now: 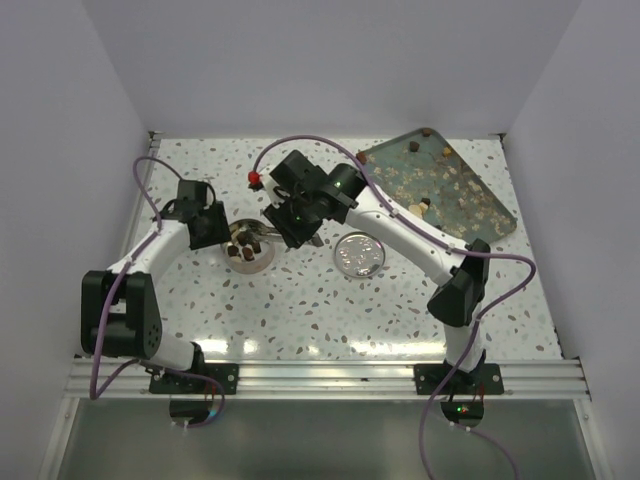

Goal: Pack the chocolate

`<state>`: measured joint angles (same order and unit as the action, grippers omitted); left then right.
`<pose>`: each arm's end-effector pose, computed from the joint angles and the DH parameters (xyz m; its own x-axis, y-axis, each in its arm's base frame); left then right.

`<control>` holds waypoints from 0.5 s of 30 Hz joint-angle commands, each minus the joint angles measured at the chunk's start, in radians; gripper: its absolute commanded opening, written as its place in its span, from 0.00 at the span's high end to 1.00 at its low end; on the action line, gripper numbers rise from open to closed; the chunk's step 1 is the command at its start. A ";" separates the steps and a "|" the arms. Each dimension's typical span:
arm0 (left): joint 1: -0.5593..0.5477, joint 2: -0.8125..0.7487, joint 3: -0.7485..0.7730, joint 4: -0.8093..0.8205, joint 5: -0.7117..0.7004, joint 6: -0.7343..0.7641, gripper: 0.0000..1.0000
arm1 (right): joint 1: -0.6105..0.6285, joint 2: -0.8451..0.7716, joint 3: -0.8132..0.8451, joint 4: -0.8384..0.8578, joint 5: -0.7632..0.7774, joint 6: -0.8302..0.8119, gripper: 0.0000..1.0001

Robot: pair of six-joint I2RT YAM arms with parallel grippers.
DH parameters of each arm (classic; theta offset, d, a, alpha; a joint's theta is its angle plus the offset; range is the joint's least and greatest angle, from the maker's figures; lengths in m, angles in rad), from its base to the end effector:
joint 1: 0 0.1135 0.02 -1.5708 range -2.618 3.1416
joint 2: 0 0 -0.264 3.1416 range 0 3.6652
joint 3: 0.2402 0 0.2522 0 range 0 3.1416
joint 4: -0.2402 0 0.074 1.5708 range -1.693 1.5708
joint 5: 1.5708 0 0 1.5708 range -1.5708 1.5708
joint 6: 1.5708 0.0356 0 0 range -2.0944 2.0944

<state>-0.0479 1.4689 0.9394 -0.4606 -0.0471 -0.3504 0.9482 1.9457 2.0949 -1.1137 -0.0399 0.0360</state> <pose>0.2947 -0.0125 0.2126 -0.7919 -0.3053 -0.5288 -0.2660 0.9520 -0.1514 0.2394 0.3359 0.3649 -0.5086 -0.6468 -0.5683 -0.8072 0.5879 0.0533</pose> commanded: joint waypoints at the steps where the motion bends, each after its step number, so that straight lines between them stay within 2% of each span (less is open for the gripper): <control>1: 0.005 -0.025 -0.021 0.042 0.024 -0.015 0.39 | -0.003 0.013 0.059 -0.011 0.031 -0.021 0.63; 8: 0.005 -0.016 -0.036 0.076 0.039 -0.019 0.41 | -0.005 0.022 0.068 -0.006 0.038 -0.018 0.60; 15: 0.003 0.027 -0.028 0.117 0.092 -0.030 0.58 | -0.020 0.018 0.088 -0.015 0.112 -0.007 0.62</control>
<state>-0.0479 1.4796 0.9043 -0.4019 0.0067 -0.3637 0.9436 1.9755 2.1223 -1.1194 0.0238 0.0330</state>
